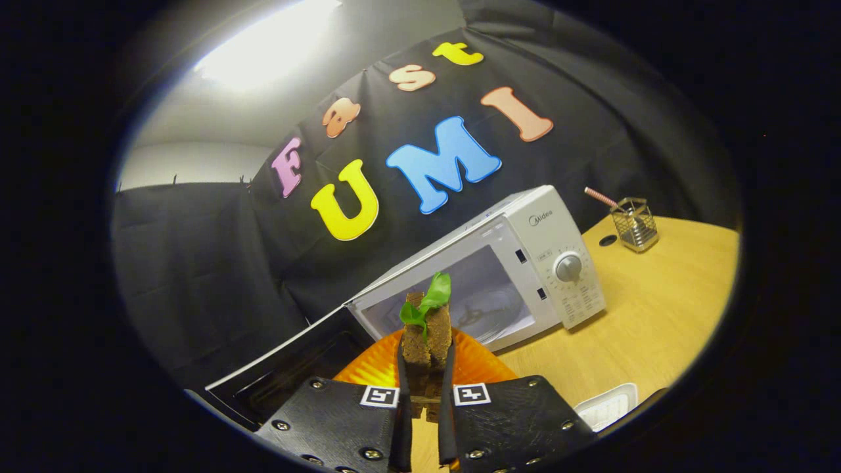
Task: Open the microwave, put the food inside, and close the microwave door.
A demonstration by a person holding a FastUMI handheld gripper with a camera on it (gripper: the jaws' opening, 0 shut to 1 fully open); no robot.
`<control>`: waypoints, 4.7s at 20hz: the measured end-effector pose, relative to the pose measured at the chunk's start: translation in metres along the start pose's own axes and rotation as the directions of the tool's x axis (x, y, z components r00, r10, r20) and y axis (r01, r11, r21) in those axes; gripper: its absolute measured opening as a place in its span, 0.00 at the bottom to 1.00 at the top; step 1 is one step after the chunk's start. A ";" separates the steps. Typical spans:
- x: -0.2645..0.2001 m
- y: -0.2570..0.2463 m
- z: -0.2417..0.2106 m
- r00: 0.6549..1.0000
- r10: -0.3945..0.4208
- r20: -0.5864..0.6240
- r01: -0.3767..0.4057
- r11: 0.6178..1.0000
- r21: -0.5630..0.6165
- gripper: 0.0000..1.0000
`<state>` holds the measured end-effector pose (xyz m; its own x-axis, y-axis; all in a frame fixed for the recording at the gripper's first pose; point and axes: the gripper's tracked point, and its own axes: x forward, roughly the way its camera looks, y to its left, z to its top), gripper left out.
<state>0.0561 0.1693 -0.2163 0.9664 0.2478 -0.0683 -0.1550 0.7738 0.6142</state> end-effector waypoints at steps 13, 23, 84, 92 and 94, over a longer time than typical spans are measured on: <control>0.129 -0.040 -0.033 0.994 -0.105 0.032 0.066 0.806 0.588 0.16; 0.192 -0.061 -0.052 0.963 -0.260 0.070 0.148 0.727 0.670 0.16; -0.074 0.079 -0.038 1.000 -0.011 0.014 0.017 0.840 -0.542 0.09; -0.122 0.181 -0.080 0.985 0.168 -0.046 -0.167 0.833 -0.528 0.09; -0.126 0.202 -0.098 0.977 0.198 -0.083 -0.213 0.830 -0.516 0.08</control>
<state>-0.1175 0.3517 -0.1604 0.8959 0.4441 -0.0105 -0.4399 0.8903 0.1181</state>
